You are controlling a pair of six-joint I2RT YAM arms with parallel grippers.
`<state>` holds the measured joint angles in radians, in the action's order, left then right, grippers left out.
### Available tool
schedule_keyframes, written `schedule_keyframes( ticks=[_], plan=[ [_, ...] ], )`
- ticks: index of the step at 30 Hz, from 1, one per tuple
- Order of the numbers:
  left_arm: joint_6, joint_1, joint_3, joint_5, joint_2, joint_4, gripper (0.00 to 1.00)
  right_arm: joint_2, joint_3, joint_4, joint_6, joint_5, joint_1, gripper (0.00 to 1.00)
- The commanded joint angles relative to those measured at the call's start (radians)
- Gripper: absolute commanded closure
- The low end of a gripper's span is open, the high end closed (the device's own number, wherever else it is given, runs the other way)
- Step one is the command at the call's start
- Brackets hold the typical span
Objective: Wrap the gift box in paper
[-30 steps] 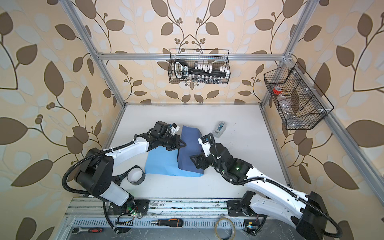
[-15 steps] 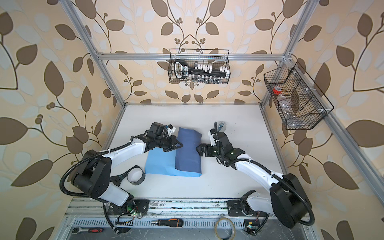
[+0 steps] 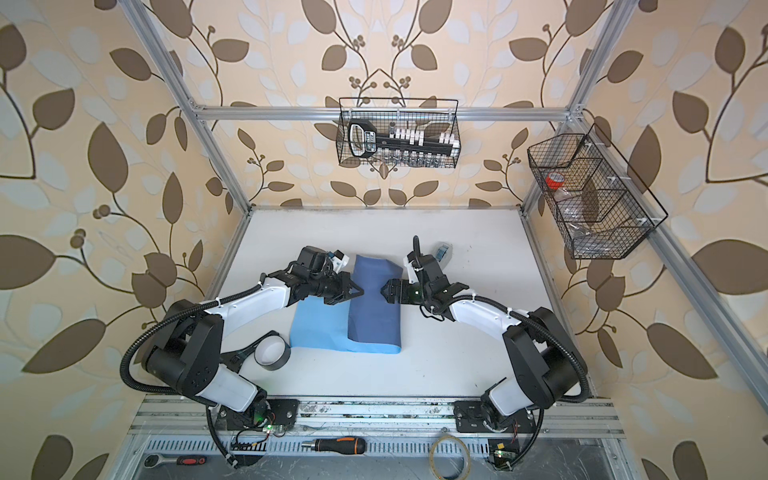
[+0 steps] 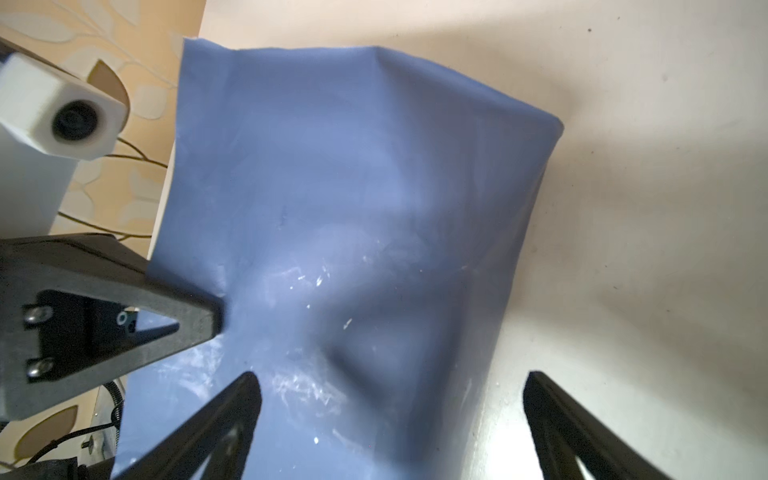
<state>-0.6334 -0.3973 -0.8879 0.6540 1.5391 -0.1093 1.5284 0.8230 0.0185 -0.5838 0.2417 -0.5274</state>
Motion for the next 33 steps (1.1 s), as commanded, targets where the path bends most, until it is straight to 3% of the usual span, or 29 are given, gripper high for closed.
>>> schedule_keyframes(
  ticks=[1, 13, 16, 20, 23, 33],
  plan=[
    [0.021, 0.012, 0.02, 0.014, -0.036, 0.014, 1.0, 0.036, 0.027, -0.013, 0.0, 0.014, -0.006, 0.0],
    [0.024, 0.018, 0.036, -0.016, -0.023, 0.012, 1.0, 0.108, -0.002, -0.022, 0.006, 0.006, -0.01, 0.03],
    [0.033, 0.02, 0.031, -0.064, -0.029, -0.015, 0.9, 0.114, -0.027, -0.037, 0.0, -0.002, -0.016, 0.04],
    [0.045, 0.021, 0.029, -0.143, -0.054, -0.059, 0.66, 0.121, -0.058, -0.066, -0.016, -0.006, -0.02, 0.04],
    [0.054, 0.021, 0.032, -0.163, -0.065, -0.079, 0.55, 0.127, -0.07, -0.082, -0.024, -0.004, -0.021, 0.04],
    [0.04, 0.019, 0.02, -0.075, -0.017, -0.083, 0.45, 0.123, -0.074, -0.089, -0.029, -0.006, -0.025, 0.05]
  ],
)
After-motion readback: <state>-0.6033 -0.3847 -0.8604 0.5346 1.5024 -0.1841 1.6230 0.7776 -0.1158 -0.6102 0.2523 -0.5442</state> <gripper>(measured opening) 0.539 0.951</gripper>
